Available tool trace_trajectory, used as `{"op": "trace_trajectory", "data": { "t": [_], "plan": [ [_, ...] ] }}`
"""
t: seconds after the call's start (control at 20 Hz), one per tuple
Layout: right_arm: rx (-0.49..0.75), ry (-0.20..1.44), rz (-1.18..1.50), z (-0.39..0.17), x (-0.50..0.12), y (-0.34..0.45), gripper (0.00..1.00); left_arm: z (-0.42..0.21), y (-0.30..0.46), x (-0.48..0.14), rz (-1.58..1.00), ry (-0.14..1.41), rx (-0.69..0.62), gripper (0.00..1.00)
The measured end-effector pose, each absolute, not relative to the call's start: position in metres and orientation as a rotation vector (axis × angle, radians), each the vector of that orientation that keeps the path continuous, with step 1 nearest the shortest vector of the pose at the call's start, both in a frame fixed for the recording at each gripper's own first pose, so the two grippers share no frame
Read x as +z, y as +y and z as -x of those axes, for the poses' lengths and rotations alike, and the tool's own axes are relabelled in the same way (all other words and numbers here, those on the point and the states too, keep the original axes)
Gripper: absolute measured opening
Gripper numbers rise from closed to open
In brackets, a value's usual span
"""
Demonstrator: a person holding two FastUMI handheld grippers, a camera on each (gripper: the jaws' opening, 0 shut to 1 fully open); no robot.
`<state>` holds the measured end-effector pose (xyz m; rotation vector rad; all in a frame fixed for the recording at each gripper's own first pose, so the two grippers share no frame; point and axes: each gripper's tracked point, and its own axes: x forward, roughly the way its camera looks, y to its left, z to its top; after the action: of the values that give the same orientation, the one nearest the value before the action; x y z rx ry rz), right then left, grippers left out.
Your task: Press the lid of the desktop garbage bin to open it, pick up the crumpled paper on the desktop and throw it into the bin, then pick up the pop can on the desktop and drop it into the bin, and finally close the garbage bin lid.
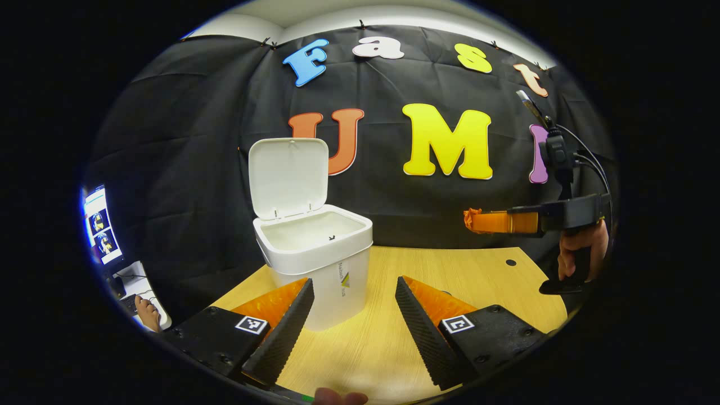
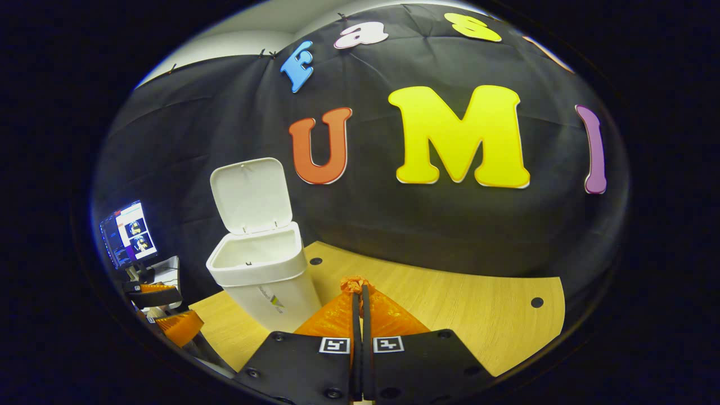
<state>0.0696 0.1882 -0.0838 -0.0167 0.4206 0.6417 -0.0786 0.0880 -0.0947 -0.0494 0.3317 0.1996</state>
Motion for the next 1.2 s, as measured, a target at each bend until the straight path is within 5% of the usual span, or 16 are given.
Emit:
{"op": "trace_trajectory", "data": {
  "t": [0.6,1.05,1.2],
  "plan": [
    [0.846,0.396,0.116,-0.066,-0.08,0.381,0.0,0.11,0.188,-0.087,0.11,0.293,0.371,0.96],
    [0.858,0.453,0.177,-0.076,-0.128,0.451,0.02,0.127,0.226,-0.096,0.142,0.303,0.452,0.96],
    [0.84,0.481,0.173,-0.081,-0.137,0.453,0.09,0.126,0.226,-0.096,0.161,0.298,0.444,0.96]
  ]
}}
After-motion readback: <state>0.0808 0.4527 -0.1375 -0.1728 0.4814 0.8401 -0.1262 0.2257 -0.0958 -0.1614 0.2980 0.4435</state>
